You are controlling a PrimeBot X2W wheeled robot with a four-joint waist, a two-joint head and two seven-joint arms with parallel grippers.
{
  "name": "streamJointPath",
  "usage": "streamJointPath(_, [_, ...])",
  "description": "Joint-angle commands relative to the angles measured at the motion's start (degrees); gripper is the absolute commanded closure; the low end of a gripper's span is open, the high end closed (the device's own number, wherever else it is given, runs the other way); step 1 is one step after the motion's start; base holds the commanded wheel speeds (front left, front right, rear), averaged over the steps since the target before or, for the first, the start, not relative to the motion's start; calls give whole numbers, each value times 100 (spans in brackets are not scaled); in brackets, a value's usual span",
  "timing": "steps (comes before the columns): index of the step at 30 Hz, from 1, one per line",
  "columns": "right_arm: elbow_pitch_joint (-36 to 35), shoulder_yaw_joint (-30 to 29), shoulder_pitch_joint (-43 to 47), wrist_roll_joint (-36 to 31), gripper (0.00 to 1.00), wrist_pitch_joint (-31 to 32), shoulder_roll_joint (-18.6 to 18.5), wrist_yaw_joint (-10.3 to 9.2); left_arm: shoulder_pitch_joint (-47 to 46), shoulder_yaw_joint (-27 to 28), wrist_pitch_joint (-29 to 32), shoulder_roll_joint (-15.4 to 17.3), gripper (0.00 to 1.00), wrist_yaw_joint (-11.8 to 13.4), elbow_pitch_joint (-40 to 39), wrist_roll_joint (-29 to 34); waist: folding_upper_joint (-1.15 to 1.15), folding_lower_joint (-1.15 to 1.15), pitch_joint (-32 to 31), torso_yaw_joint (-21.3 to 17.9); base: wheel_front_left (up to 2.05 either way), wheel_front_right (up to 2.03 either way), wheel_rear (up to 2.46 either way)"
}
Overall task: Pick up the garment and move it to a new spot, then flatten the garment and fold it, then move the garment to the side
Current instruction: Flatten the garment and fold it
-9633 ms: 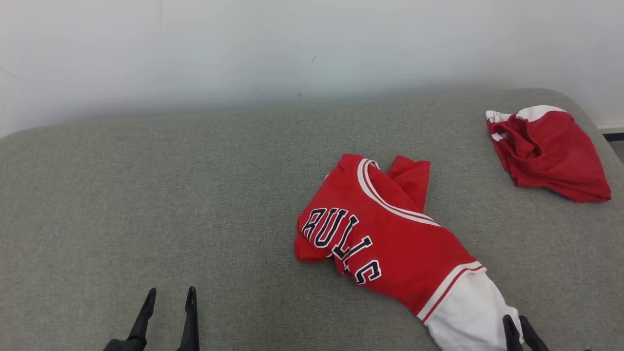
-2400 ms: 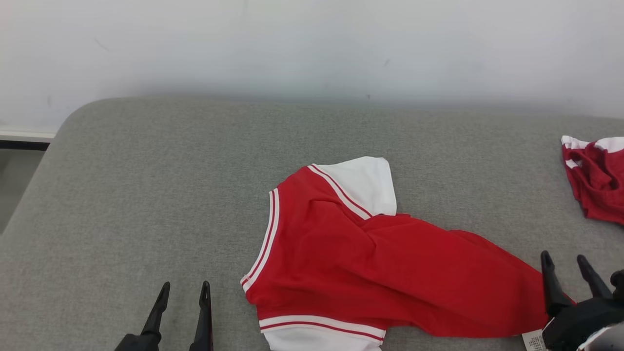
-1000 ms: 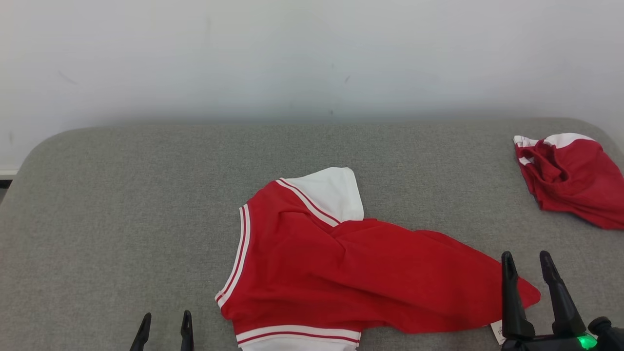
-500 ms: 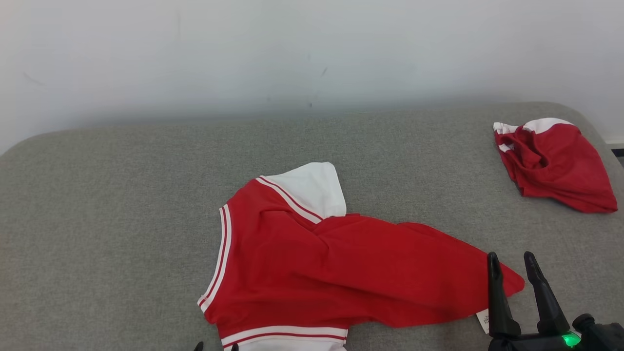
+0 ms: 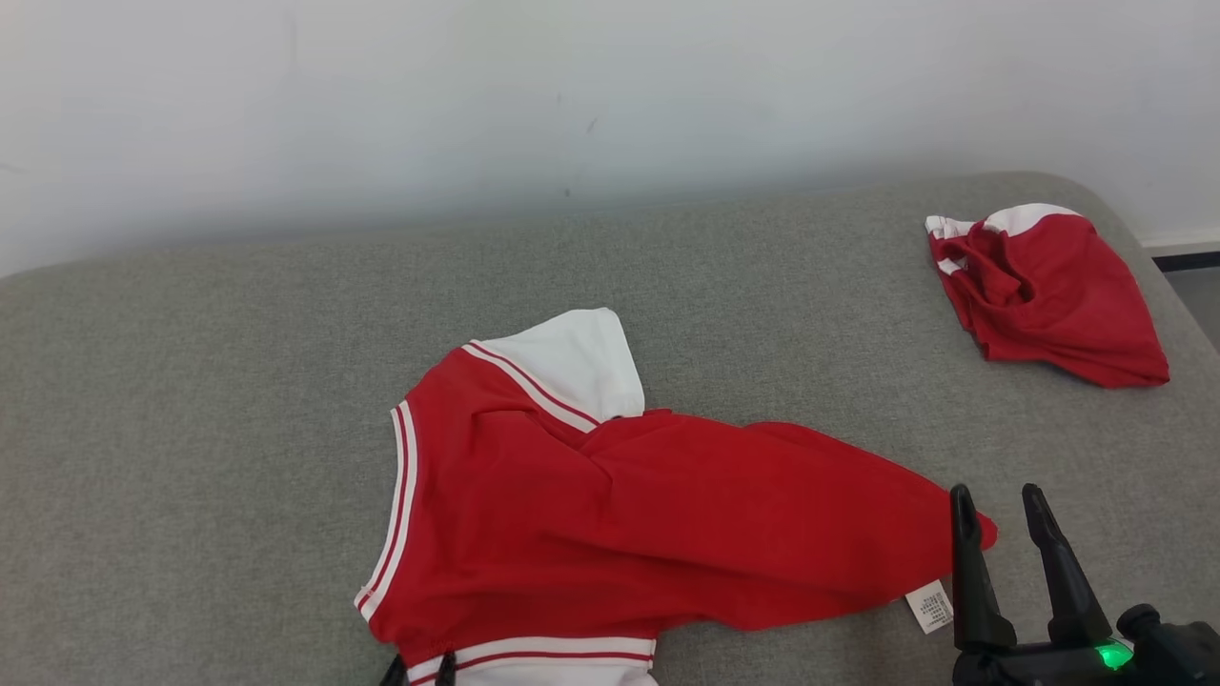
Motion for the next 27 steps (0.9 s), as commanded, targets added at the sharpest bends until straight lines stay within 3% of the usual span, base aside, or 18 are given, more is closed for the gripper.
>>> streamJointPath(1, [-22,2,-61,30,0,-24,-2,-15,-88,-25,-14,-4,100,-38,23,-39,0,0,24,-13,0,0,0])
streamJointPath(7, [-107,-70,-116,40,0,-24,-15,-15,-365,-37,-16,7,100,-31,-598,-24,0,0,129,30,0,0,0])
streamJointPath(15, [-124,1,-351,47,0,-23,-14,-16,-824,-176,-17,262,100,-28,-1401,214,0,0,356,-38,0,0,0])
streamJointPath(22, [-15,123,-637,54,0,-23,-26,-16,-1348,-471,-17,496,100,-29,-1146,163,0,0,510,-274,0,0,0])
streamJointPath(27, [69,124,-674,51,0,-24,1,-16,-1689,-773,-16,380,100,-29,-774,66,0,0,526,-356,0,0,0])
